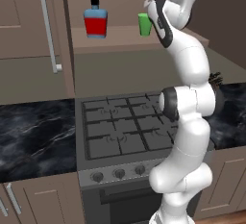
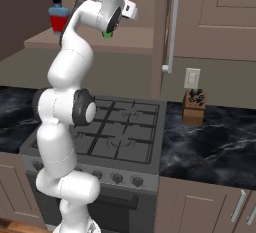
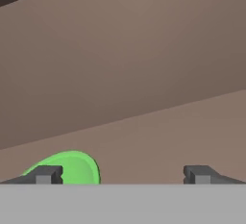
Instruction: Open the cabinet directly in front. Then move the liquor and the cup to the dining counter with the jar on it.
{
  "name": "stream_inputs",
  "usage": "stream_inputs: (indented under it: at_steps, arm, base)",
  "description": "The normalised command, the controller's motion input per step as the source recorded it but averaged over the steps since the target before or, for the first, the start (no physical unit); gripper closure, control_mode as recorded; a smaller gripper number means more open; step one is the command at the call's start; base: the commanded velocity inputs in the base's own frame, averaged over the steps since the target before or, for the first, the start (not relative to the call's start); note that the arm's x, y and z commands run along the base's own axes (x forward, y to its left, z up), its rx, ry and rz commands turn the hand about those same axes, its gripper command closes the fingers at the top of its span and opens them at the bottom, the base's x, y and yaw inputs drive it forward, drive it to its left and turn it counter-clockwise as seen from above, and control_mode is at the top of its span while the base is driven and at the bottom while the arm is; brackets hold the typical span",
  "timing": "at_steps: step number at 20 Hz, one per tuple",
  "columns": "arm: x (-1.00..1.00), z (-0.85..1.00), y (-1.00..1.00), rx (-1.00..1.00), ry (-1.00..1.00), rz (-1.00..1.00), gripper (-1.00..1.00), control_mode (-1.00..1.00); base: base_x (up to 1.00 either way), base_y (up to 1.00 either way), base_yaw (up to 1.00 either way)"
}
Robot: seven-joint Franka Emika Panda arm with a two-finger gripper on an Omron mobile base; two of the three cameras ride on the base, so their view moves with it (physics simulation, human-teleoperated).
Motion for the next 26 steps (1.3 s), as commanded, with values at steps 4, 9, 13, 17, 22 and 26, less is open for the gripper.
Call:
stream_inputs:
  at_steps: [4,9,13,17,22,26]
  arm:
    - [0.0,0.0,0.0,0.0,0.0,0.0,-1.0,-1.0]
    - [0.0,-0.02,0.0,0.0,0.03,0.0,-1.0,-1.0]
    - [0.11,-0.03,0.0,0.0,0.06,0.0,-1.0,-1.0]
    - [0.09,0.0,0.0,0.0,0.02,0.0,-1.0,-1.0]
    - [0.06,-0.09,0.03,-0.01,0.0,0.0,-1.0,-1.0]
    - [0.02,-0.17,0.05,-0.01,0.04,0.0,-1.0,-1.0]
  base:
    - [0.0,0.0,0.0]
    - [0.0,0.0,0.0]
    - [0.0,0.0,0.0]
    - [0.0,0.0,0.0]
    - [0.0,0.0,0.0]
    - [0.0,0.0,0.0]
